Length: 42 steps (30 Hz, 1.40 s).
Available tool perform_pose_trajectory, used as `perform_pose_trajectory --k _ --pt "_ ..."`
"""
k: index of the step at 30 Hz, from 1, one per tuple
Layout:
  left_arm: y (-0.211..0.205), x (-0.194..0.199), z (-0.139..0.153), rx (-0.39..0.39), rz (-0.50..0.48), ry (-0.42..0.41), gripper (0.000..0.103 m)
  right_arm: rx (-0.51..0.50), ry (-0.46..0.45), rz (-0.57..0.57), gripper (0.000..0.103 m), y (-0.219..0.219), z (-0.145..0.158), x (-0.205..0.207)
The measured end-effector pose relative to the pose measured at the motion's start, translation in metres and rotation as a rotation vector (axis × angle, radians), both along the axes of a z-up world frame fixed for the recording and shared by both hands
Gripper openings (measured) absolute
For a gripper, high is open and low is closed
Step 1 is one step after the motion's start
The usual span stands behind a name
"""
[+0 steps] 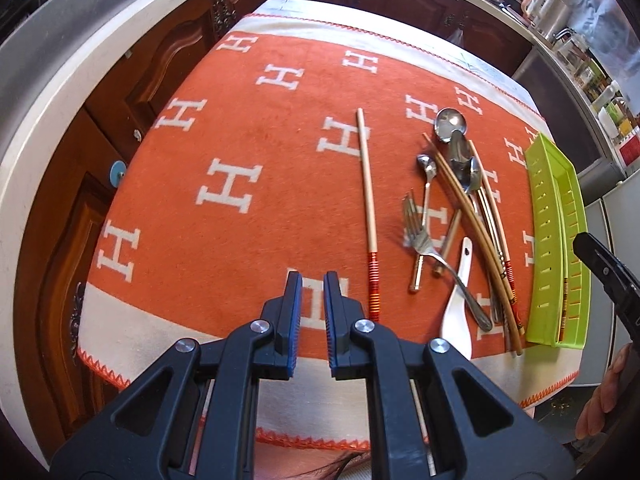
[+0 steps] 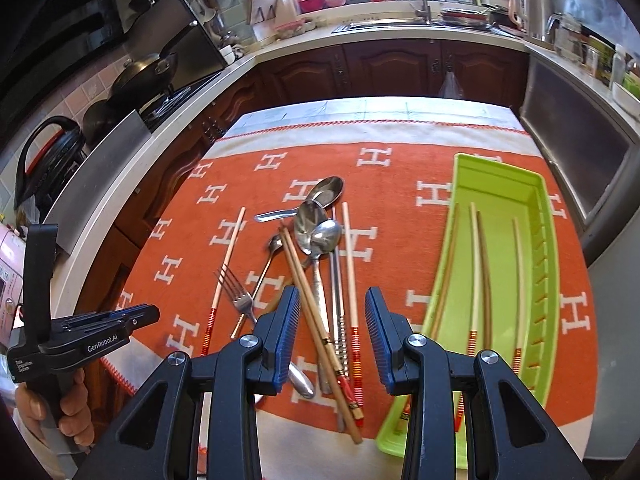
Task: Organize utensils
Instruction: 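Move the left tool back over the utensil pile, then grasp a red-banded chopstick with the left tool while the right tool grasps a wooden chopstick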
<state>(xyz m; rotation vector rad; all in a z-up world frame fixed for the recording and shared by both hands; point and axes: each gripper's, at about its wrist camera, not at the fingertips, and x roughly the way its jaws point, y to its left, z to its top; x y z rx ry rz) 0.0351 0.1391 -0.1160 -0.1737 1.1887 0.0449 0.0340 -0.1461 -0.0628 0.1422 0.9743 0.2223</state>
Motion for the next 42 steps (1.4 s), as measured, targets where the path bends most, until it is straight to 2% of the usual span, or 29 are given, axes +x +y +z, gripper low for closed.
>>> perform_pose_trajectory --k 13,24,28,30,31,36,42 --pt "-0.002 0.014 -0.024 -0.085 -0.036 0.034 0.008 0.014 0.052 0.043 0.034 0.017 -0.028 0.019" --pt "-0.030 0.034 -0.041 -0.091 -0.094 0.063 0.008 0.033 0.124 0.106 0.018 0.028 -0.059 0.040" --pt "-0.034 0.038 -0.045 -0.088 -0.098 0.067 0.012 -0.015 0.151 0.127 0.014 0.029 -0.074 0.048" --pt "-0.036 0.039 -0.047 -0.082 -0.098 0.066 0.025 -0.042 0.164 0.151 0.014 0.032 -0.079 0.051" --pt "-0.037 0.040 -0.048 -0.082 -0.098 0.066 0.026 -0.054 0.167 0.159 0.013 0.033 -0.081 0.051" --pt "-0.041 0.041 -0.048 -0.065 -0.100 0.056 0.027 -0.134 0.176 0.209 0.012 0.039 -0.094 0.054" --pt "-0.045 0.042 -0.048 -0.039 -0.105 0.043 0.027 -0.166 0.168 0.242 0.010 0.037 -0.106 0.056"
